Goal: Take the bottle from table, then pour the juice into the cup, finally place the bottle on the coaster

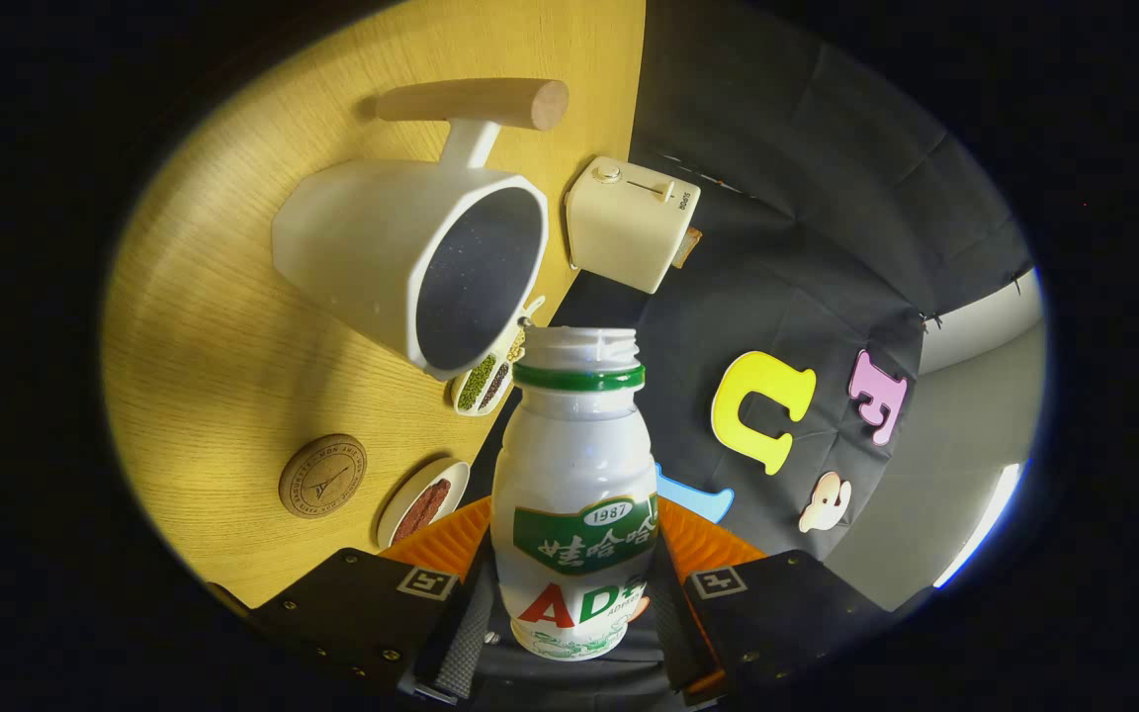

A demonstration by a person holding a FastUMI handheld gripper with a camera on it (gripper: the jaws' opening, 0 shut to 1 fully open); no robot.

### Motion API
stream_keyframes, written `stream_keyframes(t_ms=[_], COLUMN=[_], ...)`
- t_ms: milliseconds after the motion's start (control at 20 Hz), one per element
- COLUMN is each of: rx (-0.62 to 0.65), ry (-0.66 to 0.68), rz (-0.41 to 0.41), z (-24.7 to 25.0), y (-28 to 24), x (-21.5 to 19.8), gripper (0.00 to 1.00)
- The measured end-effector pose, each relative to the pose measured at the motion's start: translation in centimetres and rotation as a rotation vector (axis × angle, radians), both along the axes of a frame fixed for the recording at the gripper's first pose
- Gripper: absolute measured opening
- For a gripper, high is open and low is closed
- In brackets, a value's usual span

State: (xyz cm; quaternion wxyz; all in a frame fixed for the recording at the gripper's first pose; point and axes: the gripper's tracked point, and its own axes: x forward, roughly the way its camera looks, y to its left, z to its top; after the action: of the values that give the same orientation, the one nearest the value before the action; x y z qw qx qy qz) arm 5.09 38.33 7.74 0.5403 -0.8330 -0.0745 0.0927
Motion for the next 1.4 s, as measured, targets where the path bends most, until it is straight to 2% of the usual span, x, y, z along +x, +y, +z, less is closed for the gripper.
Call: stream_keyframes(t_ms=[300,750,1000,1400], rx=[-0.011,0.063,0.203,0.587], ry=[-0.018,-0.003,0.051,0.115], rz=[0.006,0.017,0.024,0.028], z=[-0.1,-0.3,-0.5,1.5], y=[0.4,0.6,0.6,-1.4], x=[0.0,-0.2,-0.4,-0.5], gripper=[0.71,0.71,0.71,0.71])
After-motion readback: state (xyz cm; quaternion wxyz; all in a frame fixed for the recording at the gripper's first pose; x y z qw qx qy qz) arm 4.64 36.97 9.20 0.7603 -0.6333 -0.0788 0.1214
